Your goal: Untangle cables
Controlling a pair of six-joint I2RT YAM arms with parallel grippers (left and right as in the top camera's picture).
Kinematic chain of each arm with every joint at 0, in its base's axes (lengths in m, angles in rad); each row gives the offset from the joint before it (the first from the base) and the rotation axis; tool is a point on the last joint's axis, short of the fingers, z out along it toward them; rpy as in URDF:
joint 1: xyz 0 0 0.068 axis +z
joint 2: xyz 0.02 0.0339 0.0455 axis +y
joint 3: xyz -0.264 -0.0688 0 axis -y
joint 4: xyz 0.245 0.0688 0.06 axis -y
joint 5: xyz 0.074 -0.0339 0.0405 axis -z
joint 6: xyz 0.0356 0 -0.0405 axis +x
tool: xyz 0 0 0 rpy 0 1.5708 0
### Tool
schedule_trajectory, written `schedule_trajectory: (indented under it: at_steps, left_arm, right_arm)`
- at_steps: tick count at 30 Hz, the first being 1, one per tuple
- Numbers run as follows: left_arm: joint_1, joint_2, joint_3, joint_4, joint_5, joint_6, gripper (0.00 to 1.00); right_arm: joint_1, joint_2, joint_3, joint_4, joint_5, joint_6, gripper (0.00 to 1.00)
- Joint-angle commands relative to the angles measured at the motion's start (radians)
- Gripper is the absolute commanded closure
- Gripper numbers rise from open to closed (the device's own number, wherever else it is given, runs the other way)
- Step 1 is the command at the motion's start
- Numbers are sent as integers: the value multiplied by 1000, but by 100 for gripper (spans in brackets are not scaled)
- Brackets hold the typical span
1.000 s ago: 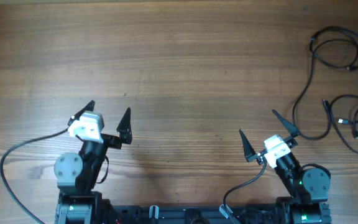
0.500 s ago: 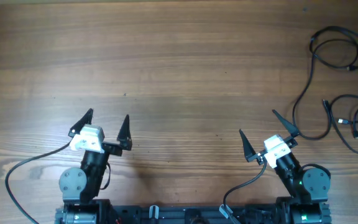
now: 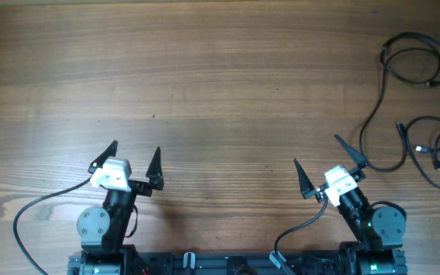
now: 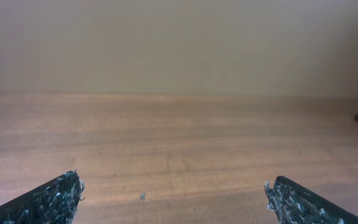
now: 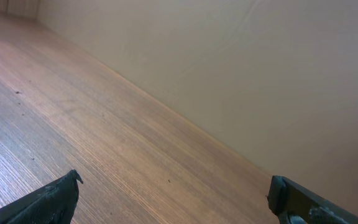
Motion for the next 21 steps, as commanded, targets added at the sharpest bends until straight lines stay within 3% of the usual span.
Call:
schedule_trajectory:
  at_steps: [1, 21]
  left_arm:
    - [2, -34, -7, -39, -10, 12, 0]
    - [2, -34, -7, -37, -24, 13, 0]
  right_arm:
    - [3, -11, -2, 3, -13, 13, 0]
    - [3, -11, -2, 2, -13, 13, 0]
